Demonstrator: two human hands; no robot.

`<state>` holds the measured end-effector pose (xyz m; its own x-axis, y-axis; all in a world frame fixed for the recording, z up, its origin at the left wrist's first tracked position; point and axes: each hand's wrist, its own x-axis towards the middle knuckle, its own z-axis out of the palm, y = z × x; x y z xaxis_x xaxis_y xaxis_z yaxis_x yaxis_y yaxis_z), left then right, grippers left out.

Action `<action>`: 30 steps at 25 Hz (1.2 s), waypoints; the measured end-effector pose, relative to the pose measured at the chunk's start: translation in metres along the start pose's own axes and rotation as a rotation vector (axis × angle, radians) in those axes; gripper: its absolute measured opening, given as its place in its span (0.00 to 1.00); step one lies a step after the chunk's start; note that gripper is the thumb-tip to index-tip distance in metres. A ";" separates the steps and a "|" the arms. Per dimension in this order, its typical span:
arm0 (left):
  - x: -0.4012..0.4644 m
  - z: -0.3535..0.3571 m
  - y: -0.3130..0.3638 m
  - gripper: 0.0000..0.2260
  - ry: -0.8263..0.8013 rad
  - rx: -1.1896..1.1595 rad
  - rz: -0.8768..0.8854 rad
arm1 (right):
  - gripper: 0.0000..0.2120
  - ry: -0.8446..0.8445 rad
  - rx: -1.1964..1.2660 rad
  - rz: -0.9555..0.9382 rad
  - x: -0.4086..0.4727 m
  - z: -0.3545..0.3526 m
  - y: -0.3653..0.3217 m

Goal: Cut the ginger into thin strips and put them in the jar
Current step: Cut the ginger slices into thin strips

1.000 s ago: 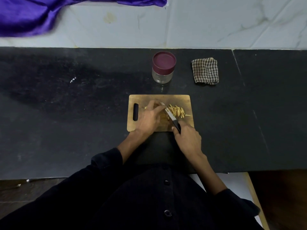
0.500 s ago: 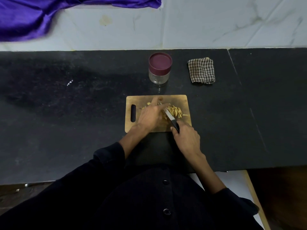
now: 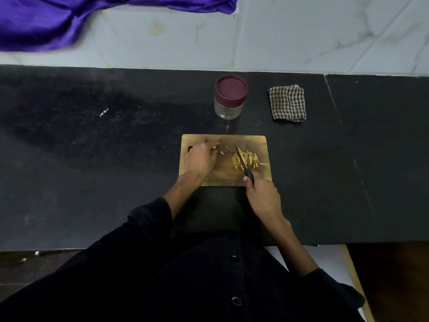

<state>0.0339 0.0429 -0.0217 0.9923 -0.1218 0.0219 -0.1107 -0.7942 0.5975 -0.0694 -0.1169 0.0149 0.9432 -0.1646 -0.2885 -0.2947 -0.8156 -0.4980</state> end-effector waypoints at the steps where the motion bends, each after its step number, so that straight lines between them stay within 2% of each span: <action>1: 0.002 0.000 0.000 0.12 0.018 0.001 -0.014 | 0.16 -0.002 -0.001 0.004 0.000 0.000 0.001; 9: 0.010 -0.003 -0.008 0.13 -0.045 0.078 -0.089 | 0.14 -0.023 -0.001 0.021 0.000 0.001 0.002; 16: 0.016 -0.006 -0.002 0.04 -0.044 0.040 -0.072 | 0.15 -0.033 -0.010 0.028 0.000 0.001 0.002; 19: 0.017 -0.006 -0.001 0.05 -0.049 0.026 -0.059 | 0.15 -0.027 -0.002 0.024 0.000 0.002 0.002; 26: 0.007 -0.007 0.000 0.06 -0.036 -0.189 -0.066 | 0.16 -0.029 -0.007 0.025 0.001 0.001 0.004; 30: -0.002 -0.007 0.000 0.03 -0.084 -0.236 -0.086 | 0.15 -0.035 -0.011 0.031 0.000 0.003 0.003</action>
<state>0.0325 0.0471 -0.0165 0.9883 -0.1169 -0.0975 -0.0007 -0.6438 0.7652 -0.0704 -0.1180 0.0110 0.9276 -0.1709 -0.3320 -0.3220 -0.8164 -0.4794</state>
